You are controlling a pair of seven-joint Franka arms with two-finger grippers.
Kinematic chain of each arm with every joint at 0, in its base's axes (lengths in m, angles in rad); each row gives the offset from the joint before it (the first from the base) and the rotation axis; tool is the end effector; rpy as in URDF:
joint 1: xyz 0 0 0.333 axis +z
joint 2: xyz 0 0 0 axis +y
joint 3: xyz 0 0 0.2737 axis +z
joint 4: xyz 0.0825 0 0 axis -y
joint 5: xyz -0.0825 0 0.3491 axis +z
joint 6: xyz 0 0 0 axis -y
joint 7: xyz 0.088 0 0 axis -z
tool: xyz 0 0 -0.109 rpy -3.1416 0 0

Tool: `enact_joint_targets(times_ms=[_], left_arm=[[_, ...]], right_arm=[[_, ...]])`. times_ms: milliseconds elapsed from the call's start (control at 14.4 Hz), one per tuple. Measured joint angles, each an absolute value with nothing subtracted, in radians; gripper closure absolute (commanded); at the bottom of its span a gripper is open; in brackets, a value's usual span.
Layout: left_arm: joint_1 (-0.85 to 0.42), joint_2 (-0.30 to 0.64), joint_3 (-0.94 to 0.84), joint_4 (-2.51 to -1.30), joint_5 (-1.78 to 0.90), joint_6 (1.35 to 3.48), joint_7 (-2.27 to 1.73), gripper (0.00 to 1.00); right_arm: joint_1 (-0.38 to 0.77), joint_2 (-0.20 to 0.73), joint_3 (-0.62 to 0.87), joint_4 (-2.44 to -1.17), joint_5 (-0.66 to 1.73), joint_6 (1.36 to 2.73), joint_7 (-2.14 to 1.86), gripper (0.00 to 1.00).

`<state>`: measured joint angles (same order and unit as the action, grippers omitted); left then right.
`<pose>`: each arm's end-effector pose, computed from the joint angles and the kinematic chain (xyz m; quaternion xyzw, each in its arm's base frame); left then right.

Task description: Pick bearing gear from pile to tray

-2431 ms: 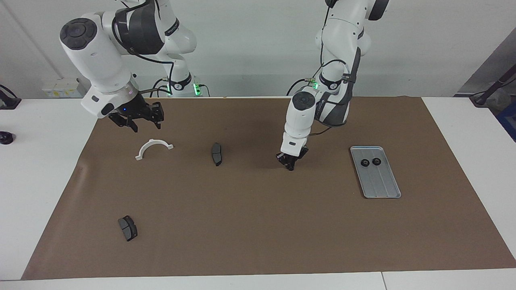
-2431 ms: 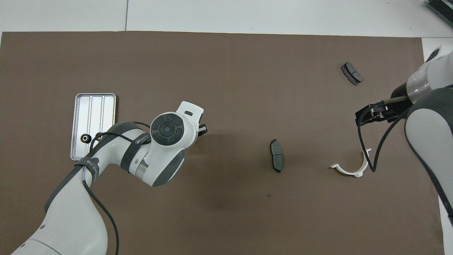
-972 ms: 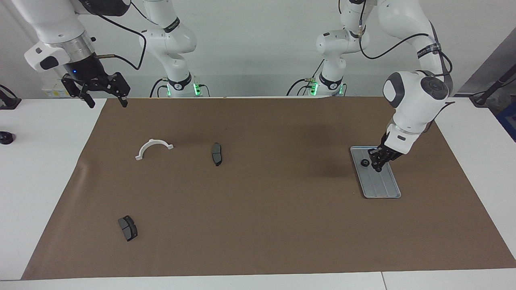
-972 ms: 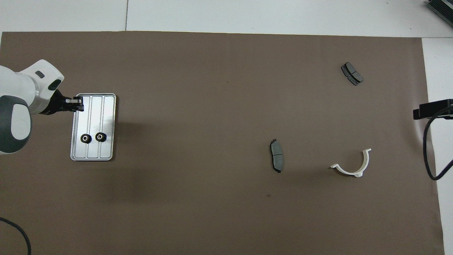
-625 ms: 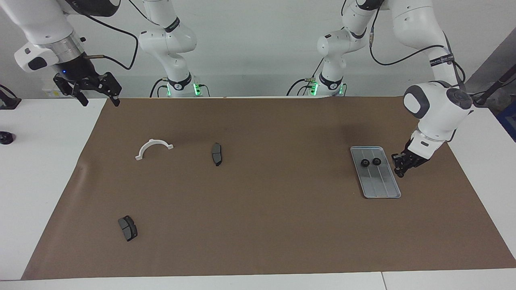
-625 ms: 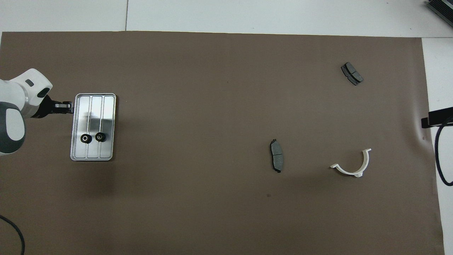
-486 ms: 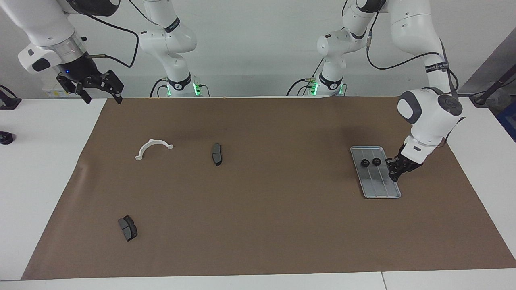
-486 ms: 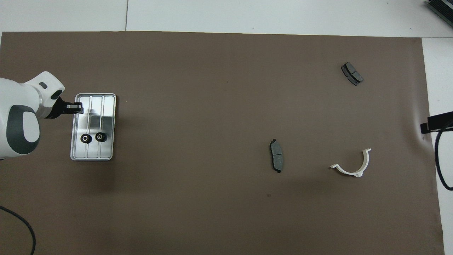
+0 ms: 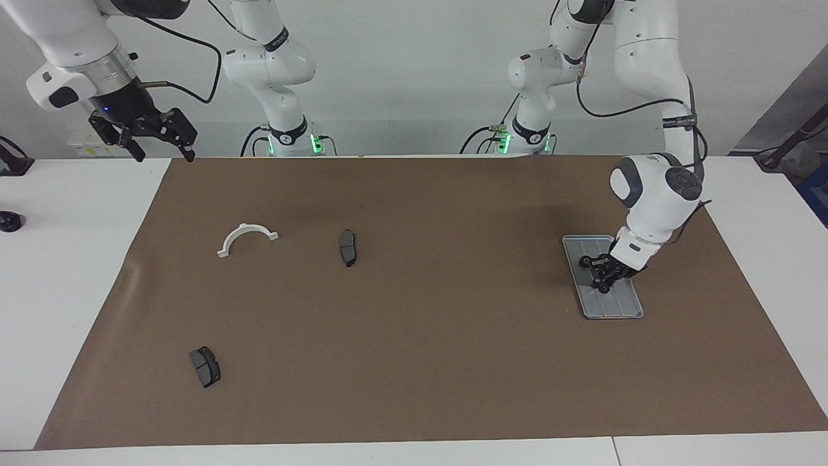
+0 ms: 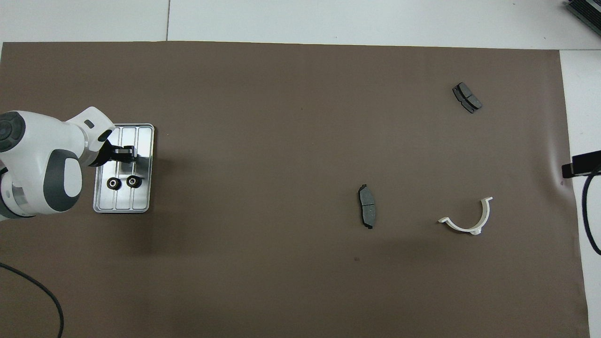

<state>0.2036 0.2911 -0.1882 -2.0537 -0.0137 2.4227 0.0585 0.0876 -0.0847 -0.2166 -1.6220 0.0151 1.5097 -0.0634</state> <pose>0.5613 0.0105 0.2875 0.9986 -0.0116 0.0425 0.0298 0.4862 -0.0658 0.5945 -0.9992 0.0319 0.0131 0.0180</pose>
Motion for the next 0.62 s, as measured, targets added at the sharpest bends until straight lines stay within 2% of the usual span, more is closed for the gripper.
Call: enact_joint_targets(times_ms=[208,417,625], left_arm=[[0.199,0.26,-0.193,-1.998,-0.014,2.344,0.058,0.0],[0.152,0.185,-0.196,-1.927,-0.014,2.188,0.052,0.0],[0.086,0.109,-0.197,-1.923,-0.009,2.057,0.012,0.0]], right_arm=[[0.096,-0.085,-0.213,-1.622,0.015,1.51,-0.063,0.0],[0.1,-0.085,-0.213,-1.622,0.015,1.51,-0.063,0.0],[0.1,-0.085,-0.213,-1.622,0.015,1.51,-0.063,0.0]])
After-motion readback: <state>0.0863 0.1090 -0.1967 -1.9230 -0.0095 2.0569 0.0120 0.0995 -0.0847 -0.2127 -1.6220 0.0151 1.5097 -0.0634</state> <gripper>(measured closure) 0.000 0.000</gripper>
